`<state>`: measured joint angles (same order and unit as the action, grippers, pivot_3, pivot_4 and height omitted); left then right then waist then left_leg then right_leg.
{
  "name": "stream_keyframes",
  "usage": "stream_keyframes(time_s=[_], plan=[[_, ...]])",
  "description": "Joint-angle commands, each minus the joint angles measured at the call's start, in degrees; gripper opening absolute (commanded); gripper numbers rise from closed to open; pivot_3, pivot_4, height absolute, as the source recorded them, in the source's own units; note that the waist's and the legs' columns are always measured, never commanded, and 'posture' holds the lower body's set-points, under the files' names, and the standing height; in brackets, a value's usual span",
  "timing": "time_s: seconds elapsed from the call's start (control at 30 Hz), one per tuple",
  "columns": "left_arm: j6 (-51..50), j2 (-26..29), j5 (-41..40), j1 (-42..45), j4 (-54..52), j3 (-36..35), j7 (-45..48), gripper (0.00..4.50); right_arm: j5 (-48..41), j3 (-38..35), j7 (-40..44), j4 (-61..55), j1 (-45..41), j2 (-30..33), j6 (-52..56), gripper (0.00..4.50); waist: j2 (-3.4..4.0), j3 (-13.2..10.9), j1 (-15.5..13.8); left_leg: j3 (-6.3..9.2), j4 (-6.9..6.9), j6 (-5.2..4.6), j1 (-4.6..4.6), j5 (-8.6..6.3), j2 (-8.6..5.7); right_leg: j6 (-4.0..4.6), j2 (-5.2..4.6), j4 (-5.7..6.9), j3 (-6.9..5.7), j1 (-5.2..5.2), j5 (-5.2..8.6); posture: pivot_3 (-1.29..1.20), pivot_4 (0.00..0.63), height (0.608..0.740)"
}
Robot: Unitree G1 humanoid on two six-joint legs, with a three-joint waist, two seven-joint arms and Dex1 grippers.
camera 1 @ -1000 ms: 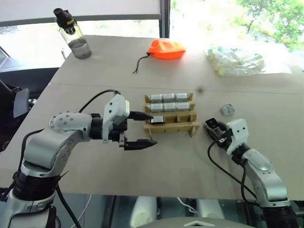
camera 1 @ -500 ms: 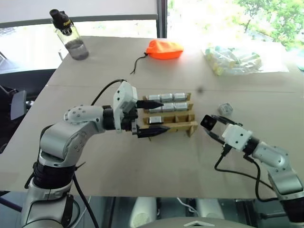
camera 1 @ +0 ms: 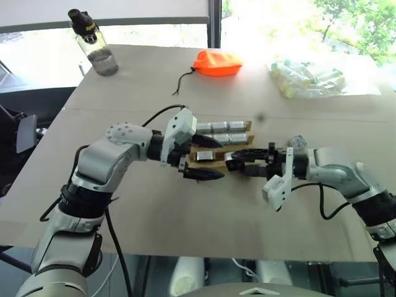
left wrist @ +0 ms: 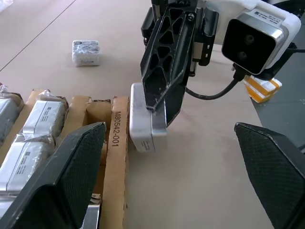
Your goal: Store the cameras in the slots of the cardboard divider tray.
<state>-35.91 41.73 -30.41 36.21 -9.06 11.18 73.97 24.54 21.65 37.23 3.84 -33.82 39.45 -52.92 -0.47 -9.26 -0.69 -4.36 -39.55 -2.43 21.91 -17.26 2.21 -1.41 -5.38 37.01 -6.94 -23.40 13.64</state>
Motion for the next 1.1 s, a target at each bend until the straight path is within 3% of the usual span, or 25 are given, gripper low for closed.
stream_keyframes(time_s=[0.03,0.33,0.43,0.63,0.67,0.83,1.0,1.03,1.1], plan=[[0.81,-0.4,0.46,1.6,-0.2,-0.11,0.67,4.5,0.52,0.98,-0.66,0.66,-3.05,-1.52,-2.44,1.87,0.0,0.0,0.0,0.0,0.0,0.0,-0.01,0.0,0.0,0.0,0.0,0.02,0.0,0.0,0.0,0.0,0.15,0.726],[0.12,0.57,1.67,0.31,-1.9,0.51,0.98,4.5,4.17,2.44,-2.26,2.2,-4.99,-3.8,-4.76,1.87,0.01,0.0,-0.07,0.04,-0.01,0.0,0.02,0.0,0.02,0.0,0.0,0.03,-0.03,-0.01,0.0,0.0,0.15,0.726],[0.56,1.04,2.89,0.49,-1.01,1.08,1.11,3.66,4.83,2.1,-2.87,2.14,-5.49,-4.21,-4.59,1.87,0.01,0.0,0.0,0.02,-0.02,0.0,0.02,0.0,0.01,0.0,-0.02,0.03,-0.01,-0.01,0.0,0.0,0.15,0.726],[0.14,1.32,4.13,0.19,-1.3,2.21,1.8,0.87,4.89,1.94,-2.96,2.14,-6.48,-4.38,-4.26,1.87,0.01,-0.01,0.05,0.0,-0.01,0.0,-0.01,0.0,0.02,0.0,0.0,0.07,0.0,-0.01,0.0,0.0,0.15,0.726],[0.03,1.29,4.3,0.11,-1.37,2.29,1.77,0.68,4.89,1.94,-2.99,2.14,-6.56,-4.39,-4.2,1.87,0.01,-0.01,0.02,-0.01,-0.02,0.0,-0.01,0.0,0.02,0.0,0.0,0.07,0.01,-0.01,0.0,0.0,0.15,0.726],[0.06,1.42,4.98,-0.31,-1.74,2.78,1.97,0.69,4.68,1.61,-2.47,1.06,-6.54,-4.69,-2.02,1.87,0.01,-0.01,0.03,0.0,-0.01,0.01,0.0,0.0,0.02,0.0,0.0,0.06,0.0,-0.01,0.0,0.0,0.15,0.726],[1.59,0.79,5.94,0.32,-0.58,2.33,1.66,0.69,0.27,1.25,-1.45,-0.39,-4.23,-4.3,0.58,4.13,0.01,-0.01,-0.01,0.01,-0.01,0.0,0.0,0.0,0.02,0.0,0.0,0.06,-0.01,-0.01,0.0,0.0,0.15,0.726],[2.37,0.55,6.3,0.81,-0.01,2.04,1.39,0.69,-1.55,0.89,-0.84,-1.03,-2.98,-3.43,1.59,4.38,0.01,-0.01,-0.12,0.01,-0.02,0.0,0.0,0.0,0.02,0.0,-0.01,0.06,-0.01,-0.01,0.0,0.0,0.15,0.726],[3.14,0.21,6.69,1.44,0.71,1.6,1.0,0.69,-4.3,0.4,0.19,-2.15,-1.08,-1.89,3.13,4.38,0.01,-0.01,-0.15,0.06,-0.02,0.0,0.04,0.0,0.02,0.0,-0.02,0.03,-0.05,0.0,0.0,0.0,0.15,0.726]])
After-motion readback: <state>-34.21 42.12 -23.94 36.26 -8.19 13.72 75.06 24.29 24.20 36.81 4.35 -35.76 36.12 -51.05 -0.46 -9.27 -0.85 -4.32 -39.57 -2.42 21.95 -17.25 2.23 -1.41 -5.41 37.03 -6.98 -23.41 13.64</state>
